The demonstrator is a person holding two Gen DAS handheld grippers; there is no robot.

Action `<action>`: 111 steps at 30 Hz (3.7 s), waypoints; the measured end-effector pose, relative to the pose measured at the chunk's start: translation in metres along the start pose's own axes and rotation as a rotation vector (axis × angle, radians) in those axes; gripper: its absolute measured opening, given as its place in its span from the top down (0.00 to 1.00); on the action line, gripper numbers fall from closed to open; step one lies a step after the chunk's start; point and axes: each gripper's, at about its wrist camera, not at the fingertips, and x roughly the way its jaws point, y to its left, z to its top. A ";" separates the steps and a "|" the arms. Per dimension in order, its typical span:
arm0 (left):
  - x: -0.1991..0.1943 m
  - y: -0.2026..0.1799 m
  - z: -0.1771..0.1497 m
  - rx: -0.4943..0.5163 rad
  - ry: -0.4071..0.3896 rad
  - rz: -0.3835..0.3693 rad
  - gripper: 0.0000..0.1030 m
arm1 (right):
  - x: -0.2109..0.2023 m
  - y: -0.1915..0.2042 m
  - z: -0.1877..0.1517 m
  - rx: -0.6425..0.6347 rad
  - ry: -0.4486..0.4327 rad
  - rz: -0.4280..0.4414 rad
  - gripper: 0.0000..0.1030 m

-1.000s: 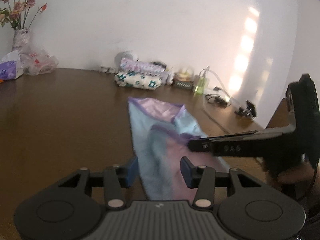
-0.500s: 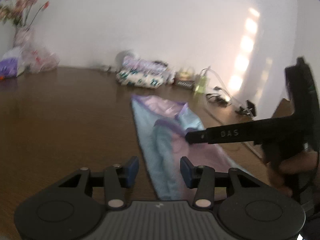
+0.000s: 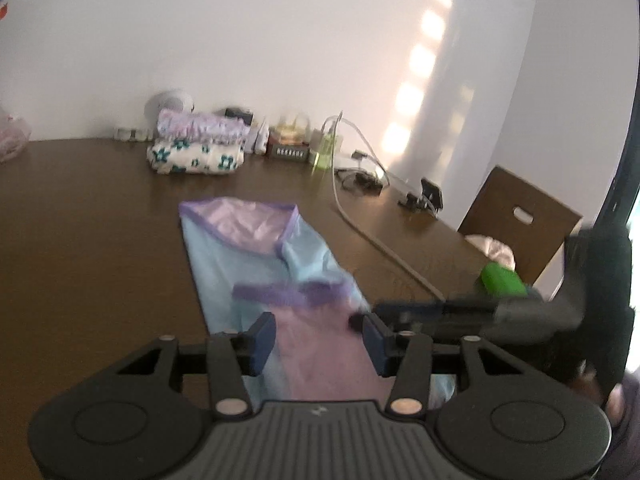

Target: Fold clothes

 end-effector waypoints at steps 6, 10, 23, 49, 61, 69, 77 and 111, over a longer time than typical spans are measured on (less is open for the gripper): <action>-0.003 -0.002 0.004 0.003 -0.009 0.004 0.47 | -0.023 -0.014 0.000 0.022 -0.069 0.023 0.68; -0.001 -0.004 0.005 0.027 0.023 -0.047 0.43 | -0.030 -0.022 0.000 0.050 -0.089 0.028 0.68; -0.041 -0.005 -0.010 0.140 -0.036 -0.122 0.30 | -0.067 -0.050 0.009 -0.006 -0.111 0.069 0.67; -0.028 -0.067 -0.093 0.734 0.085 -0.048 0.14 | -0.034 0.010 -0.019 -0.308 0.088 0.184 0.70; -0.018 -0.062 -0.091 0.879 0.084 -0.087 0.18 | -0.103 0.015 -0.060 -0.801 -0.030 0.394 0.28; -0.022 -0.062 -0.090 0.934 0.079 -0.119 0.18 | -0.096 0.015 -0.064 -0.754 0.102 0.450 0.77; -0.020 -0.076 -0.083 1.054 0.107 -0.198 0.47 | -0.128 0.005 -0.062 -0.523 0.083 0.548 0.86; 0.010 0.079 -0.005 -0.183 0.275 -0.697 0.62 | -0.026 -0.051 -0.002 0.048 0.243 0.766 0.87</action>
